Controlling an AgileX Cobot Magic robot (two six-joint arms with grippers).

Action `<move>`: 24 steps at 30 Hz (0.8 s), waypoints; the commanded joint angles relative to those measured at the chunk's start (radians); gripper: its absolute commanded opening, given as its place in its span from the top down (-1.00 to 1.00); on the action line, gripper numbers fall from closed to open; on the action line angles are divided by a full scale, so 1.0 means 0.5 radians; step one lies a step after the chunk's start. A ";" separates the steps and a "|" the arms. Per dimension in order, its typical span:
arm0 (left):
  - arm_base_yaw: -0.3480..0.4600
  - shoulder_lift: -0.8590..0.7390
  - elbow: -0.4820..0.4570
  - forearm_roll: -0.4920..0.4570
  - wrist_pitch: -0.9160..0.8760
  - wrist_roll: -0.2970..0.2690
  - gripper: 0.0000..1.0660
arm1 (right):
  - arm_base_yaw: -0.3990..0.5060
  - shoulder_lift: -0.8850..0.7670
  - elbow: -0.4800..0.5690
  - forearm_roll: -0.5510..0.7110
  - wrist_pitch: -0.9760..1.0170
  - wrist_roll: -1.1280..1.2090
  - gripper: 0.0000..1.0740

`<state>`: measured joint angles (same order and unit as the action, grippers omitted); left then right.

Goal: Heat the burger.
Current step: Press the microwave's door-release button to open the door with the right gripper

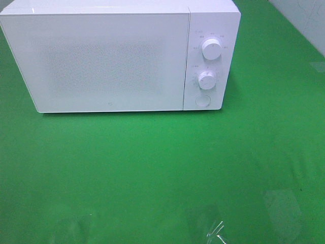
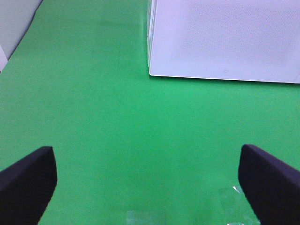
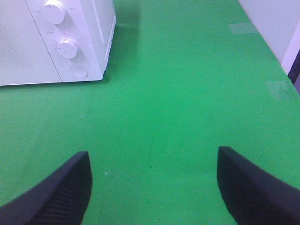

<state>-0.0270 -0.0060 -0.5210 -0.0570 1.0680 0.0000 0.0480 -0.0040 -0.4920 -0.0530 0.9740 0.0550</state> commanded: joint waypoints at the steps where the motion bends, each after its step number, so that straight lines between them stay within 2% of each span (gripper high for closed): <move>1: 0.002 -0.028 0.006 0.004 0.002 0.000 -0.83 | -0.008 -0.056 0.002 0.014 -0.032 -0.018 -0.39; 16: 0.002 -0.028 0.006 0.004 0.002 0.000 -0.83 | -0.008 -0.054 -0.020 0.006 -0.066 -0.016 -0.39; 24: 0.002 -0.028 0.006 0.004 0.002 0.000 -0.83 | -0.008 0.022 -0.056 -0.008 -0.460 -0.016 -0.39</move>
<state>-0.0270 -0.0060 -0.5210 -0.0570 1.0680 0.0000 0.0480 -0.0040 -0.5110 -0.0530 0.8200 0.0550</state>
